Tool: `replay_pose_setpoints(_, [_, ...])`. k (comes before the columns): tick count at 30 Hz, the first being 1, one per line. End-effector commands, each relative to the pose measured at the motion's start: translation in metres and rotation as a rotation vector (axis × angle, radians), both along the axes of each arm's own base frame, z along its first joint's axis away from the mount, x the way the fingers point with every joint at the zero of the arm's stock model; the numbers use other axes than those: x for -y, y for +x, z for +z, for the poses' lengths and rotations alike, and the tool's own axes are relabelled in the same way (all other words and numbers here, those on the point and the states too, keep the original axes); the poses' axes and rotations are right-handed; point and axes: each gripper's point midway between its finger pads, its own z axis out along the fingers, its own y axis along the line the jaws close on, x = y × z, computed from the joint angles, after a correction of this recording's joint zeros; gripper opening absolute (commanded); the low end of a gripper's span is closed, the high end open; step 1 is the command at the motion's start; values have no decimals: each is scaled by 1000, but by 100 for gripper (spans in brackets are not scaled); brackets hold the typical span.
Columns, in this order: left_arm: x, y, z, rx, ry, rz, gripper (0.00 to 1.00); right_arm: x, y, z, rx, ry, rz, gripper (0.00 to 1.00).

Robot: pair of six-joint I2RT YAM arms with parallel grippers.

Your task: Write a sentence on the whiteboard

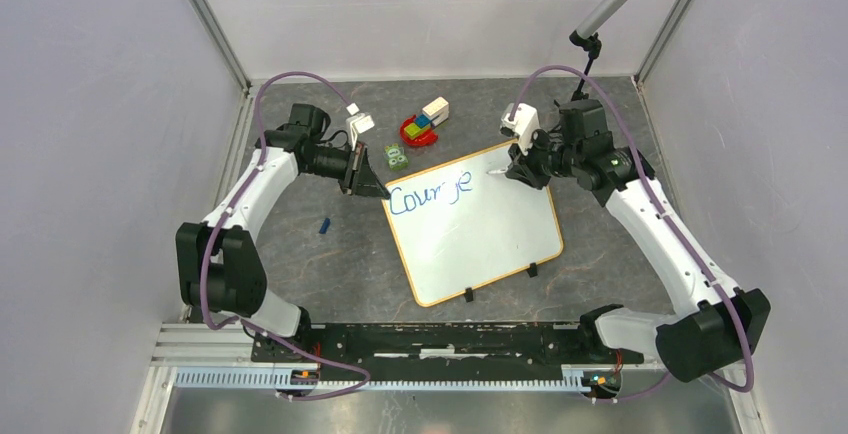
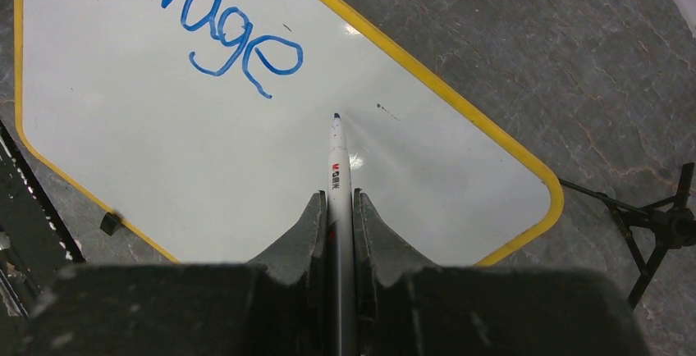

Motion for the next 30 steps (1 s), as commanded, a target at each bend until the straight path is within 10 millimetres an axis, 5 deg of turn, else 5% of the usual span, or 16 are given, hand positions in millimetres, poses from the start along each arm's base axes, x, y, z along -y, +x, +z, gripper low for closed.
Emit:
replay_pose_setpoints(1, [9, -1, 0, -10, 3, -23, 22, -3, 5, 6, 37, 18, 13, 0])
replay_pose_setpoints(17, [9, 0, -2, -20, 5, -22, 2, -3, 15, -1, 40, -2, -3, 0])
replay_pose_setpoints(30, [9, 2, -4, -29, 11, -17, 2, 7, 0, -23, 9, -45, -2, 0])
